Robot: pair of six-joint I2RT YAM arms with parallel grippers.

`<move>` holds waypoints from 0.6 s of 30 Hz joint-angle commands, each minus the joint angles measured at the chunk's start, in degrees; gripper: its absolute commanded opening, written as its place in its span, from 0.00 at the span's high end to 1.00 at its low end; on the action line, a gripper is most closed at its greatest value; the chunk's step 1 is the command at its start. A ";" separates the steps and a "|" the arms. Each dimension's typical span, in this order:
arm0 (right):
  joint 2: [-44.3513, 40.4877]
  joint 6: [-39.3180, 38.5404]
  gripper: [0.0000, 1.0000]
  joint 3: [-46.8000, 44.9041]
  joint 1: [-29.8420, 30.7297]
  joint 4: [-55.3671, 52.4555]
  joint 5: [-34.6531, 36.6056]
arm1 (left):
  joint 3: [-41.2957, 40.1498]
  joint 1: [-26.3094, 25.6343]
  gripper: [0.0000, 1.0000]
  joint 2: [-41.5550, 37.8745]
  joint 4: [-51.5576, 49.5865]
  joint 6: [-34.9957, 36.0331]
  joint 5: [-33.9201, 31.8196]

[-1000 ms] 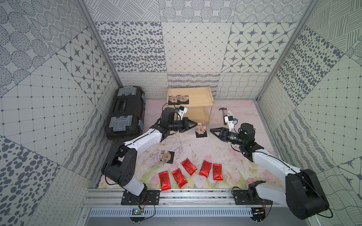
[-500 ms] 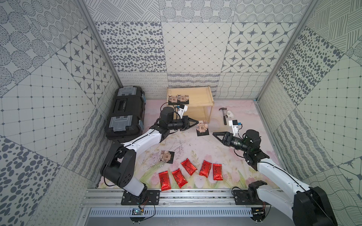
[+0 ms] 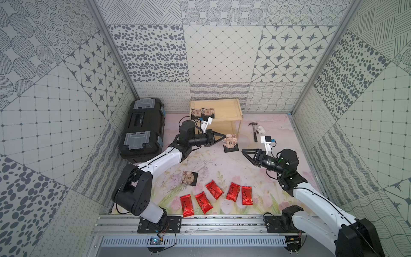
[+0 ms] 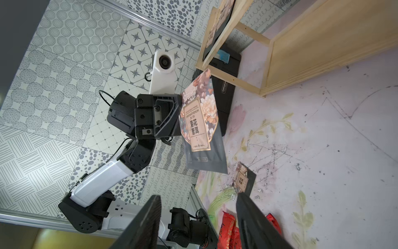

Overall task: Place the tea bags on the shelf by color
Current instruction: Pick up the tea bag from the center of the board.

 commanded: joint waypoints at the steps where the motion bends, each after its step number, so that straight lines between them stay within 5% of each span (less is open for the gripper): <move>1: -1.99 7.75 0.37 -1.49 2.13 9.05 9.98 | -1.91 0.33 1.00 0.23 13.50 -9.04 -3.86; 6: -0.46 10.02 0.35 -1.33 6.25 12.24 19.13 | -2.57 0.04 1.00 2.16 21.15 -15.18 -7.48; 18: 13.60 13.26 0.35 5.83 7.59 21.83 19.45 | -2.16 -0.23 1.00 2.83 27.99 -21.20 -10.89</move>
